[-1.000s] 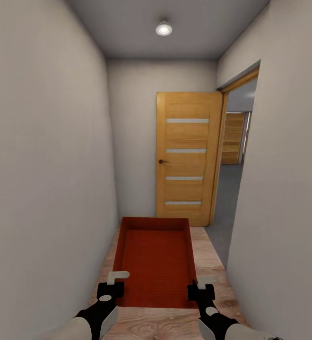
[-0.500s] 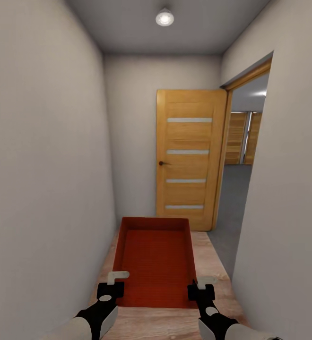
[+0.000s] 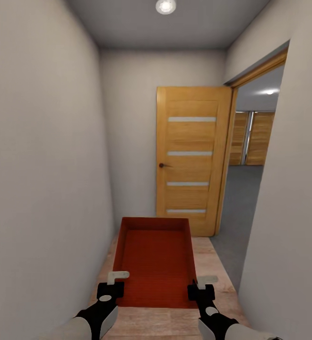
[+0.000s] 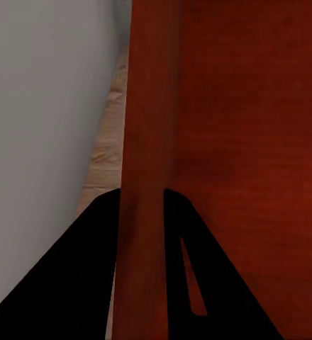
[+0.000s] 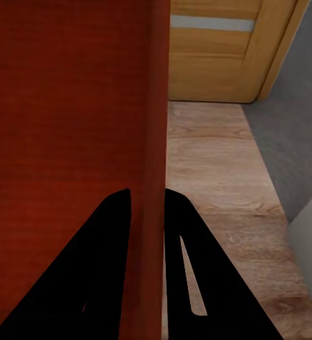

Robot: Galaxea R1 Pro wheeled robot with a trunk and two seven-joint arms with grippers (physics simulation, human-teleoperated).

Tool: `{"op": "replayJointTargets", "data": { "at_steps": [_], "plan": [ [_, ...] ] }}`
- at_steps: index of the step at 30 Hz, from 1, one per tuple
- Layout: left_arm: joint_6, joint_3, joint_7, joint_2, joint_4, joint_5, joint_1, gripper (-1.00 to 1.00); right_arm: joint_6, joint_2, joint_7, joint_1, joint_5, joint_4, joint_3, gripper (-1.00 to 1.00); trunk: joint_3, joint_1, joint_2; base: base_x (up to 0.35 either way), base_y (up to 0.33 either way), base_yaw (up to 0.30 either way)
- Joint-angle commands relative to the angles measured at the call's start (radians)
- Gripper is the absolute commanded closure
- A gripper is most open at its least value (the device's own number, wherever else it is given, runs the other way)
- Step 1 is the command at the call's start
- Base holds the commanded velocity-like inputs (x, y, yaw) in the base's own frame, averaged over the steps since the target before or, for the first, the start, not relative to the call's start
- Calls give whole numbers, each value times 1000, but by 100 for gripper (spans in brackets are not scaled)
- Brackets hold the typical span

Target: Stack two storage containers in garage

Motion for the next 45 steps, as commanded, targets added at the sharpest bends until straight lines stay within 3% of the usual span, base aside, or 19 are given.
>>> {"op": "replayJointTargets", "data": {
  "at_steps": [1,32,45],
  "plan": [
    [-6,53,16,0,-1,-5,-2,100,2,1,0,-1,5,0,-17,100,-2,1,-1,324,0,0],
    [-6,53,16,0,-1,-6,-2,100,2,1,0,-1,5,0,-17,100,-2,1,-1,324,0,0],
    [-12,52,23,0,-6,-5,-2,100,2,3,-1,-1,5,0,-17,100,-2,1,-1,204,0,-237]
  ]
}}
